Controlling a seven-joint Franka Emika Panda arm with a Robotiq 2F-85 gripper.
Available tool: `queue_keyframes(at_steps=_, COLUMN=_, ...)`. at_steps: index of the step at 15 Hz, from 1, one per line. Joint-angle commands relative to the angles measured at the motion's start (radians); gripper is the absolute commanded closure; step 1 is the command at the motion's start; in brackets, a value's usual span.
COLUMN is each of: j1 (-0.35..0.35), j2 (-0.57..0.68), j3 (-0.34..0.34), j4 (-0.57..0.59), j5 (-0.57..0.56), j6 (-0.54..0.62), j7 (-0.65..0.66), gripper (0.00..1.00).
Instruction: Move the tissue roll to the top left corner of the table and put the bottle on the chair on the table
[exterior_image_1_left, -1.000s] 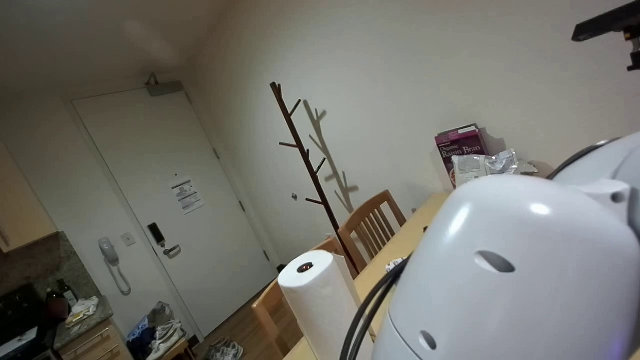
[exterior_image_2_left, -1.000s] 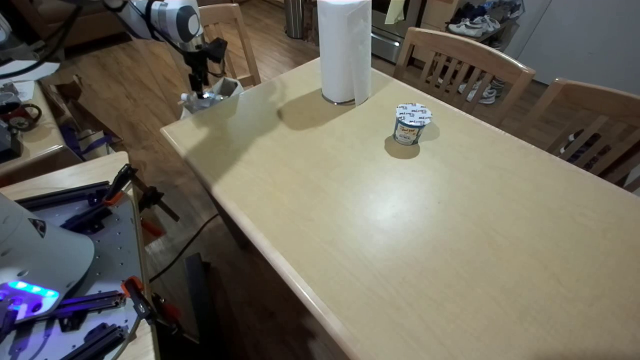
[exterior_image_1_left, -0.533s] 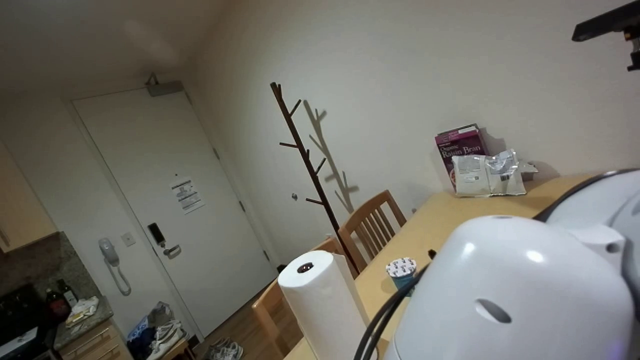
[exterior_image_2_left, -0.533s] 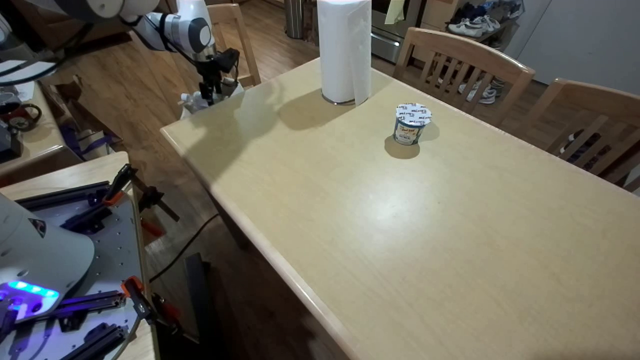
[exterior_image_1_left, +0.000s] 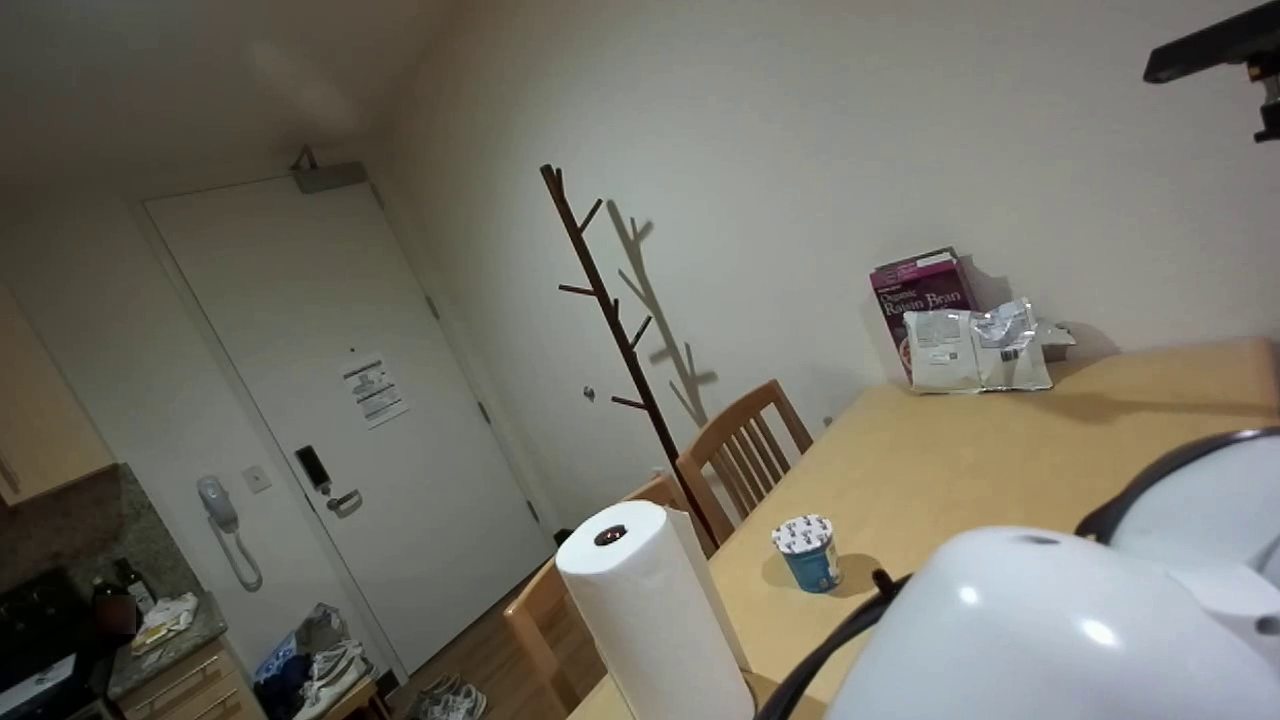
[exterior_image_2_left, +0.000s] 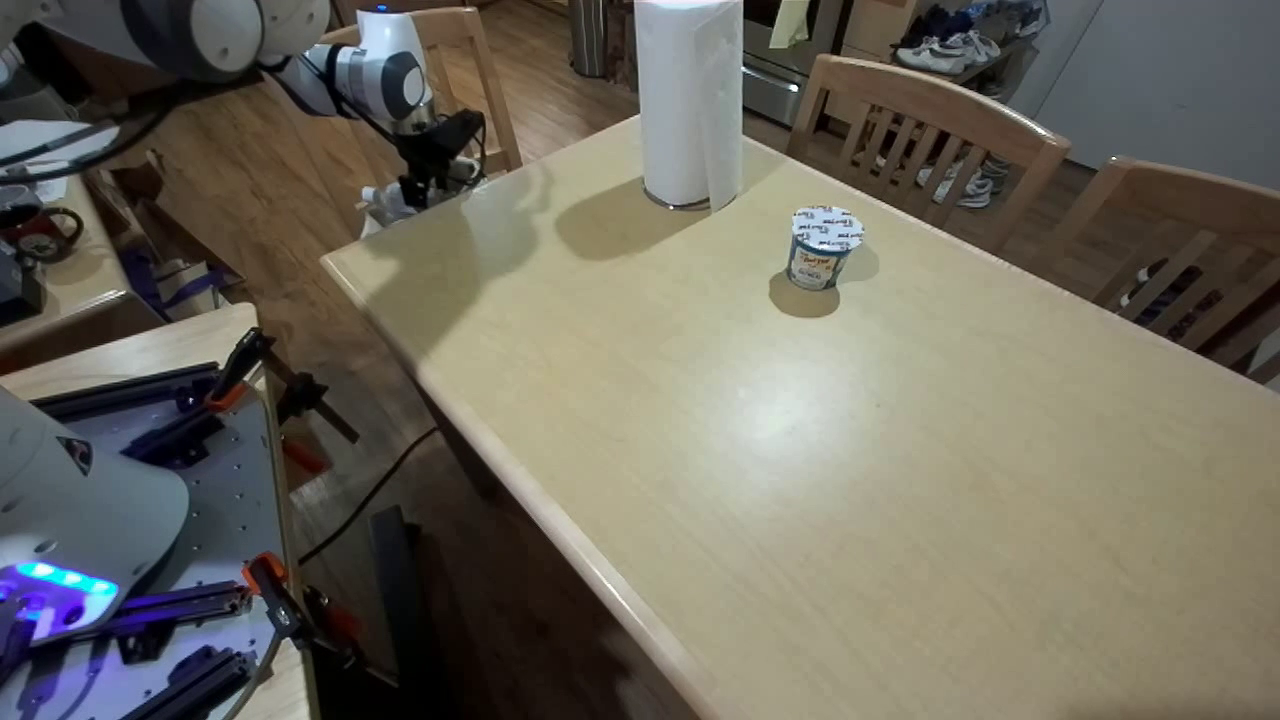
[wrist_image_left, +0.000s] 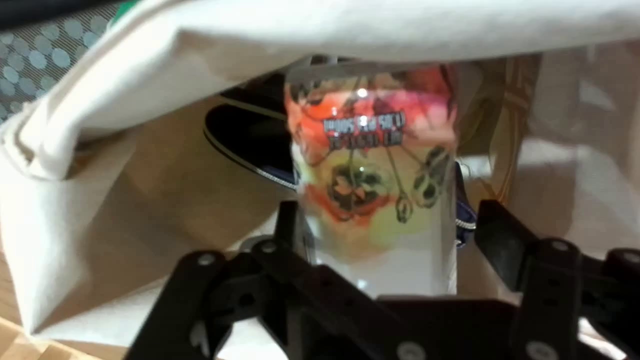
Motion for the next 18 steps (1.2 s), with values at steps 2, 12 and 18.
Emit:
queue_keyframes(at_steps=2, j1=0.026, j2=0.051, j3=-0.001, j4=0.068, j5=0.011, j6=0.006, j7=0.07, gripper=0.47)
queue_keyframes(at_steps=12, j1=0.032, j2=-0.058, j3=0.002, j4=-0.026, j5=0.001, j6=0.13, j7=0.166, gripper=0.71)
queue_keyframes(at_steps=18, j1=0.058, j2=-0.245, j3=-0.026, j4=-0.153, j5=-0.009, j6=0.217, j7=0.301, gripper=0.71)
